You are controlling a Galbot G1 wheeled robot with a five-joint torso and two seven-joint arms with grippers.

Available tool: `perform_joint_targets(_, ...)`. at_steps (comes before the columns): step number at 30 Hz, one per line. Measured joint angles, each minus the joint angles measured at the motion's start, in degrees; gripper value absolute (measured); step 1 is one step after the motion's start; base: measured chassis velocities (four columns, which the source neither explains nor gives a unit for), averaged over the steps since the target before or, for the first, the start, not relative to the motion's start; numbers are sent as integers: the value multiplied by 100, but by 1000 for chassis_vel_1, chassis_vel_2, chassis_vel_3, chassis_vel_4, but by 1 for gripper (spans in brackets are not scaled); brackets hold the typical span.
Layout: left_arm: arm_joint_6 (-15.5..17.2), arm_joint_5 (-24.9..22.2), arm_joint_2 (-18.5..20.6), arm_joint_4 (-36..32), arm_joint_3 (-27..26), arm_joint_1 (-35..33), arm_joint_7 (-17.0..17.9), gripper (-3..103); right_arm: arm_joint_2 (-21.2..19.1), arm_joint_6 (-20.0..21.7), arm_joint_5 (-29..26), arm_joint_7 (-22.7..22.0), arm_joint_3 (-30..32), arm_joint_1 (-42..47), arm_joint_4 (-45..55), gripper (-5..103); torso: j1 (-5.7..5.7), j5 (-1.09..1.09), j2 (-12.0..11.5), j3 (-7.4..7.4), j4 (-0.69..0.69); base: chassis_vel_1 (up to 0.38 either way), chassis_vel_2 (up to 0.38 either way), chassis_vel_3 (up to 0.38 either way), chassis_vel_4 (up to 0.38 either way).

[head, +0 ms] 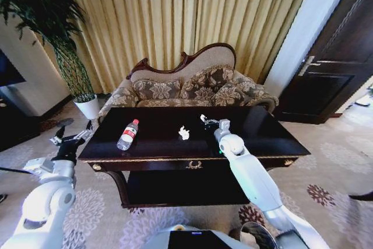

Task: Move to the front of the table and place the trash on the table into the trash bin.

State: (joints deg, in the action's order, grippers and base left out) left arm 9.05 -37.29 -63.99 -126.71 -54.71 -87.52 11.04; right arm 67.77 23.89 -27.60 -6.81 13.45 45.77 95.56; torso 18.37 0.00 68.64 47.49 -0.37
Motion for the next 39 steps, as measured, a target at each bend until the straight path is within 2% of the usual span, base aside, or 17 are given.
perform_joint_targets(9,-25,0,6,48,15,31,1,100,-154,-258,152,0,544,36,374,0,0,0,0,0,0,0,0,0,0)
perform_joint_targets(14,-94,4,-40,119,37,48,0,100,-296,-365,572,0,1049,289,641,0,0,1,0,0,-1,0,0,0,0)
perform_joint_targets(24,-101,-7,-1,144,25,66,-5,100,-467,-387,433,0,1160,451,747,0,0,0,0,0,1,0,0,0,0)
perform_joint_targets(39,-79,-34,79,158,53,118,0,100,-381,-454,412,0,1254,772,894,0,1,-1,-1,0,0,12,-12,-17,11)
